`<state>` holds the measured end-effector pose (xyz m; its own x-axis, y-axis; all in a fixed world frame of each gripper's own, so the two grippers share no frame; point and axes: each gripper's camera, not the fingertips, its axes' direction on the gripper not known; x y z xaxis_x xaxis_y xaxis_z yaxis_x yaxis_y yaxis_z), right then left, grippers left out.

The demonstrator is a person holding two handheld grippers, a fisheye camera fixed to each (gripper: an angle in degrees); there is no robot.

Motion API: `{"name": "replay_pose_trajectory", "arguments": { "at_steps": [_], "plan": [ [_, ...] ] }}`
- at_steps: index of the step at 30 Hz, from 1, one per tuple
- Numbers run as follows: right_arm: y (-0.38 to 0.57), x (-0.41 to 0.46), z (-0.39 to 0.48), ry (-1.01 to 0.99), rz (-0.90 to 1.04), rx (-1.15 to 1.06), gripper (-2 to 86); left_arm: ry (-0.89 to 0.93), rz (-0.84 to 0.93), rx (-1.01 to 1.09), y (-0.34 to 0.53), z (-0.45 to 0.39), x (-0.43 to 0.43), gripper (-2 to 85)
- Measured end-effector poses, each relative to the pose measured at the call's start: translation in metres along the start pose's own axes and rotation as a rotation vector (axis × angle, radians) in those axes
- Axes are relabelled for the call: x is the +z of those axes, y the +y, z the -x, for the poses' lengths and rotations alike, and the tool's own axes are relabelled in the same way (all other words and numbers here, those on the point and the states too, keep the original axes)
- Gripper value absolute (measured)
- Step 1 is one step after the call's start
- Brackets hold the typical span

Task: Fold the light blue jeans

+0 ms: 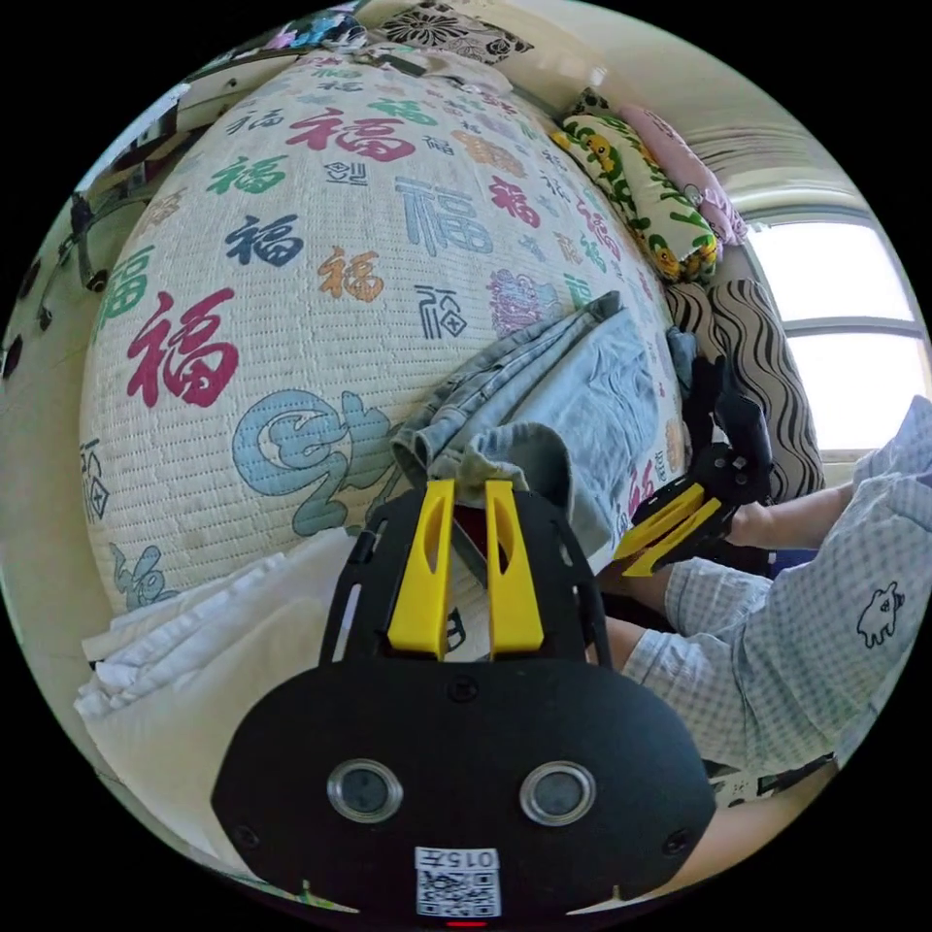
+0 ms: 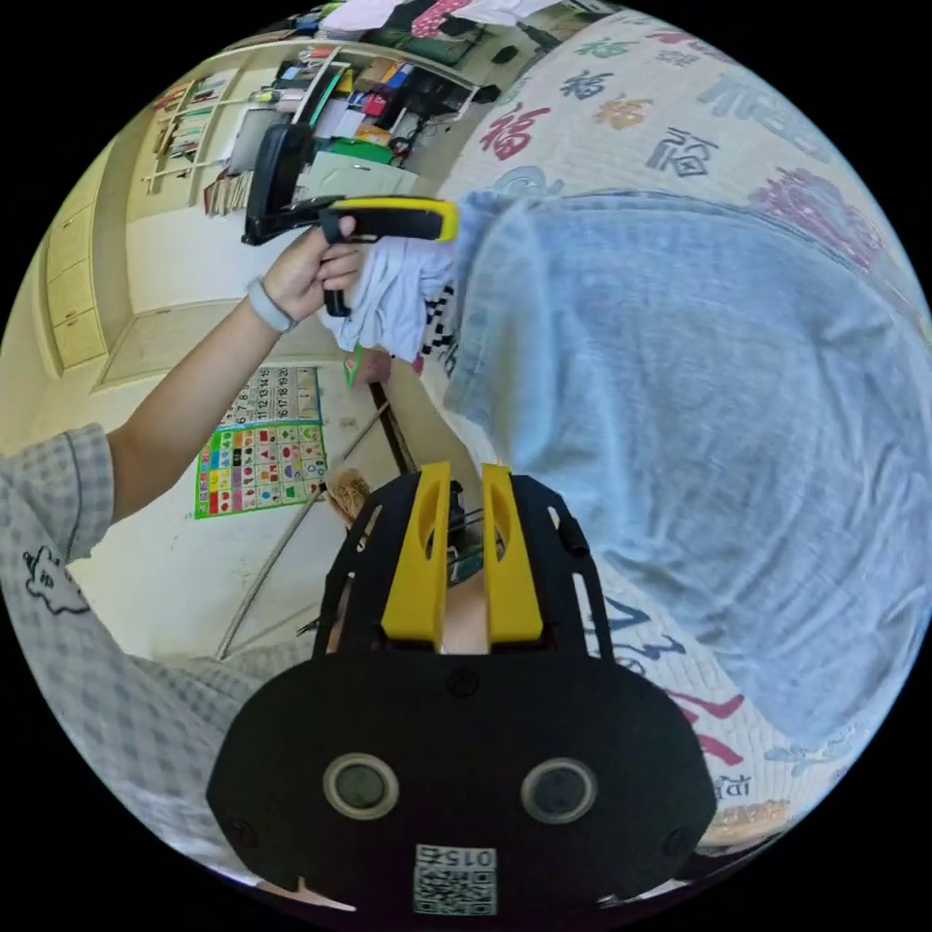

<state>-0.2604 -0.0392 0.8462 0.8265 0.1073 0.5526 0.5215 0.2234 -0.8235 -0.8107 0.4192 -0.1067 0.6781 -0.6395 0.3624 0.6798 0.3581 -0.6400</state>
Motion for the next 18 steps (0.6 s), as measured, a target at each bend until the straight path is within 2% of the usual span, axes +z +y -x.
{"name": "replay_pose_trajectory", "arguments": {
  "at_steps": [3,4,8,9,11,13,15,16,17,18],
  "plan": [
    [0.02,-0.051,-0.019,0.085,-0.057,0.08,7.0,-0.185,-0.014,-0.073,0.012,-0.001,-0.021,5.5],
    [0.03,-0.073,-0.03,0.137,-0.091,0.131,7.0,-0.182,-0.06,-0.072,0.016,-0.006,-0.033,5.5],
    [0.056,-0.126,-0.065,0.249,-0.176,0.282,6.4,0.039,-0.227,-0.001,0.014,-0.037,-0.051,5.3],
    [0.063,-0.135,-0.074,0.274,-0.2,0.329,6.2,0.075,-0.197,0.029,0.005,-0.051,-0.041,5.0],
    [0.075,-0.144,-0.086,0.276,-0.224,0.41,6.1,-0.003,-0.027,0.08,-0.011,-0.071,-0.011,3.5],
    [0.097,-0.15,-0.095,0.23,-0.282,0.485,6.4,-0.302,0.305,0.098,-0.022,-0.08,0.037,0.6],
    [0.117,-0.15,-0.099,0.205,-0.312,0.51,6.4,-0.523,0.455,0.133,-0.028,-0.089,0.052,-0.2],
    [0.129,-0.149,-0.101,0.205,-0.318,0.525,6.5,-0.602,0.436,0.168,-0.036,-0.103,0.047,-0.3],
    [0.136,-0.148,-0.102,0.203,-0.322,0.527,6.4,-0.598,0.401,0.186,-0.042,-0.112,0.042,-0.3],
    [0.148,-0.146,-0.104,0.191,-0.342,0.529,6.4,-0.52,0.305,0.227,-0.057,-0.13,0.031,-0.1]
  ]
}}
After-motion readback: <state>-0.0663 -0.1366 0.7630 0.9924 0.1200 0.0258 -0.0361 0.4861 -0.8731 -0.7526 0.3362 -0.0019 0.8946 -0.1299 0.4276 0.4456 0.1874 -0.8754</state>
